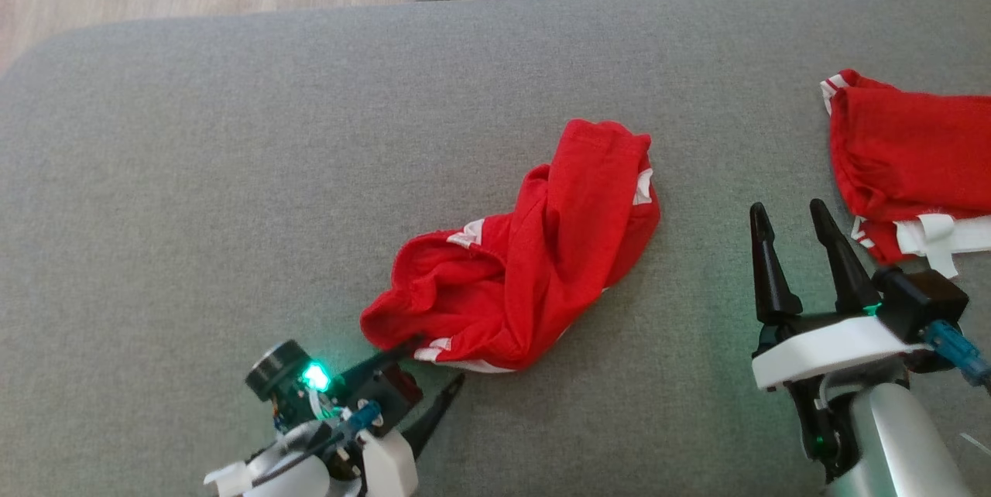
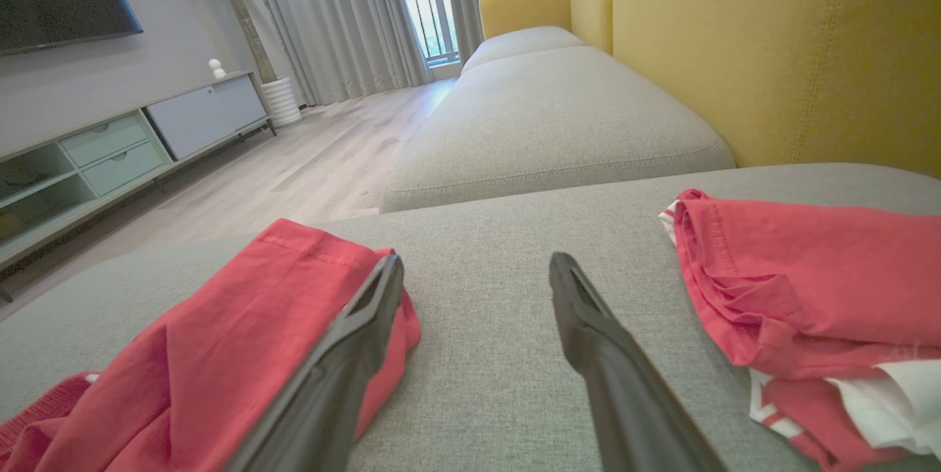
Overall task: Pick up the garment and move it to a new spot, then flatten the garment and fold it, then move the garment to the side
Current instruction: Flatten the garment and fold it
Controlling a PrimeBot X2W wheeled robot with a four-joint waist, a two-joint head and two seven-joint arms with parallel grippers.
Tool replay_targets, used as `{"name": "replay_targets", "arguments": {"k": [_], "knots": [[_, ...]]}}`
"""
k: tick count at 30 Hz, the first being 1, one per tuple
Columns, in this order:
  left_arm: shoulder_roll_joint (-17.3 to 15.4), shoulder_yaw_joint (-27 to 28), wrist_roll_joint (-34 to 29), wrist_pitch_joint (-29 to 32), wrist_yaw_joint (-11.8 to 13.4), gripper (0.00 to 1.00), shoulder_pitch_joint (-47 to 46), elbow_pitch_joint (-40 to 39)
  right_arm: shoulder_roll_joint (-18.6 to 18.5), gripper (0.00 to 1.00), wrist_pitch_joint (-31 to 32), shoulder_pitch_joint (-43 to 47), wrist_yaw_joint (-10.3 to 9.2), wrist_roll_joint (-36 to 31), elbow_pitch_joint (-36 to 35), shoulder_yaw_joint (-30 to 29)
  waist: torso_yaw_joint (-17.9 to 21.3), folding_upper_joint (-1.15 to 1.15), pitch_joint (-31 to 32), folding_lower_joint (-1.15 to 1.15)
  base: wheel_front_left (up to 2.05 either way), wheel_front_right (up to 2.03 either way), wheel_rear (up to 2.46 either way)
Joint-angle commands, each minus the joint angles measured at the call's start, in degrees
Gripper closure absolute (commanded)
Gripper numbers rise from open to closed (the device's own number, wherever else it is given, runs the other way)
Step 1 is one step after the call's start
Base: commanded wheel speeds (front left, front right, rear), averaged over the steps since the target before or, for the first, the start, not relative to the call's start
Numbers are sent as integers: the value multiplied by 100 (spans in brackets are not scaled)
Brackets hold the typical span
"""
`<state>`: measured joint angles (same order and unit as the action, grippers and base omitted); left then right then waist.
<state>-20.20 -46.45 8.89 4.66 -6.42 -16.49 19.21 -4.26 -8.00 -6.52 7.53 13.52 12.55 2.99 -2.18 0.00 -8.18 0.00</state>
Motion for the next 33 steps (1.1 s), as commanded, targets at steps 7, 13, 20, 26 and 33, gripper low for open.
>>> {"name": "replay_targets", "arguments": {"k": [7,13,20,26,33], "knots": [[-169,169,1,14,112,0,-437,-23,43,0,-54,-227,-4,-49,-150,102,16,0,-64,0,0,0,0],[-128,52,204,-62,14,100,-462,-88,44,0,-48,-227,-4,-69,-113,85,-1,0,-50,0,0,0,0],[-36,19,725,-254,-61,100,-407,-314,40,0,-5,-223,-4,-132,-45,74,-37,0,-24,0,0,0,0],[-10,137,1415,-500,-92,100,-409,-653,40,0,28,-232,-4,-195,46,51,-93,0,-3,0,0,0,0],[36,405,2090,-762,-100,100,-430,-1004,48,0,79,-273,-4,-255,166,95,-191,0,4,0,0,0,0]]}}
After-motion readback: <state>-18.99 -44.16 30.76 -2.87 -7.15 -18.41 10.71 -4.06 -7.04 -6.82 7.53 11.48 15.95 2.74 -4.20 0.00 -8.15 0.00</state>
